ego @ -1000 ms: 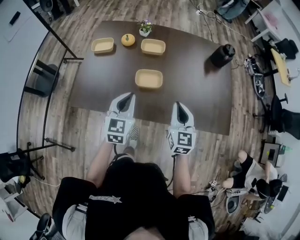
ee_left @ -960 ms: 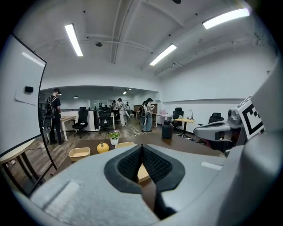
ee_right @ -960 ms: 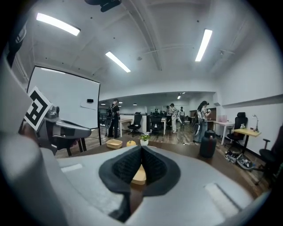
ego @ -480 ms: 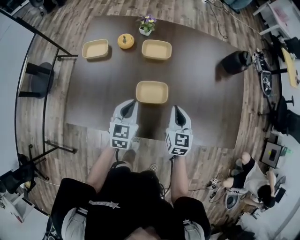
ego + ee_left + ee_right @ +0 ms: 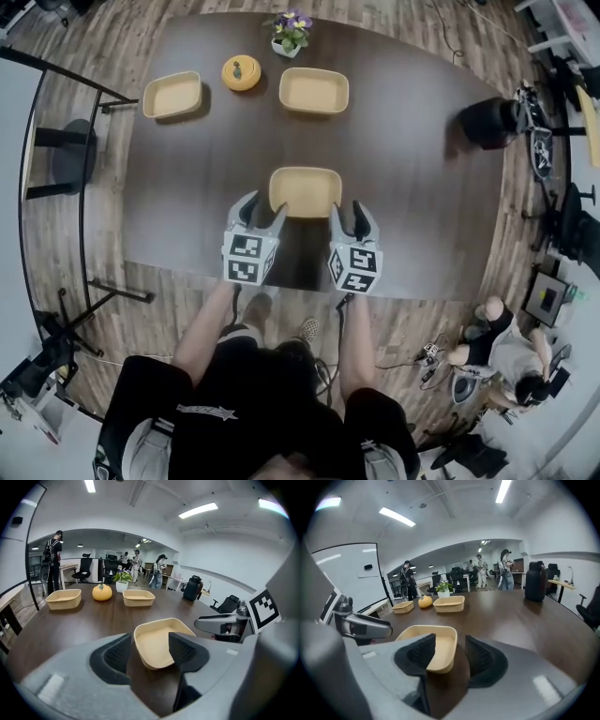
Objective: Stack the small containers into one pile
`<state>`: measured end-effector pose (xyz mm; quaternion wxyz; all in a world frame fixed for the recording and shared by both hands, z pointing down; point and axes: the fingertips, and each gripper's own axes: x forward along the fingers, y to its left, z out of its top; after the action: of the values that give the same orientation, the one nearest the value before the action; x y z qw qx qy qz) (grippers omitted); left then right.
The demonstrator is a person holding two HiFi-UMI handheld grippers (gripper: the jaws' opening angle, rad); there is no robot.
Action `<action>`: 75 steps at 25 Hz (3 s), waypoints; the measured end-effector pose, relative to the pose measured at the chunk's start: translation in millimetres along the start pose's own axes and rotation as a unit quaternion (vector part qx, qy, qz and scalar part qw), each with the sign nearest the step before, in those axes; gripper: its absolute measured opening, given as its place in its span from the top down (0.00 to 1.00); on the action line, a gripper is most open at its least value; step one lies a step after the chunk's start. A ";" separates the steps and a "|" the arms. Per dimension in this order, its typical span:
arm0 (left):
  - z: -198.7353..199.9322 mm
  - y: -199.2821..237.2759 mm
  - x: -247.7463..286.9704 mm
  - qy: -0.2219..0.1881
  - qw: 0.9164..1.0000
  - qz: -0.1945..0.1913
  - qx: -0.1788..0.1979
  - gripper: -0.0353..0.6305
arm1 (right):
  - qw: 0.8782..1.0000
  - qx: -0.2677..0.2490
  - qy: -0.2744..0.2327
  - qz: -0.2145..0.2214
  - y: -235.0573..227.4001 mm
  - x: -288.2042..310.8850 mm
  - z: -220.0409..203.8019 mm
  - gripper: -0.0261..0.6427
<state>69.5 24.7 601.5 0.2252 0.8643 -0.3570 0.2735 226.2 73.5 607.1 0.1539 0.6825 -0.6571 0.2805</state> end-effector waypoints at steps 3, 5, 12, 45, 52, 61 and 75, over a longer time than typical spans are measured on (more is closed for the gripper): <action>-7.2 3.5 11.5 0.011 1.000 -0.001 -0.002 0.54 | 1.000 -0.004 0.014 -0.002 -2.4 12.5 -7.1 0.66; -13.2 5.5 15.9 0.019 1.000 0.001 0.001 0.54 | 1.000 -0.005 0.020 -0.002 -2.5 18.1 -11.3 0.66; -28.0 5.8 29.1 0.042 0.999 -0.003 0.017 0.56 | 0.999 -0.010 0.043 -0.004 -5.6 33.0 -26.0 0.66; 58.3 129.2 -150.1 -0.093 0.980 0.173 -0.024 0.85 | 0.991 -0.087 -0.061 0.081 181.9 -2.4 105.5 0.89; 65.7 176.3 -177.7 -0.093 0.973 0.211 -0.030 0.85 | 0.985 -0.095 -0.070 0.125 234.4 16.5 127.7 0.89; 98.9 256.8 -155.2 -0.086 0.972 0.218 -0.026 0.85 | 0.986 -0.078 -0.062 0.131 274.9 90.5 154.6 0.89; 109.3 372.7 -63.5 -0.035 0.977 0.208 -0.034 0.86 | 0.993 -0.036 -0.012 0.114 302.1 224.0 164.9 0.89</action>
<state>-210.1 -247.7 551.7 0.1802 0.7723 -0.5455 0.2713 -45.8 -230.4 559.1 0.1373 0.6007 -0.7419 0.2644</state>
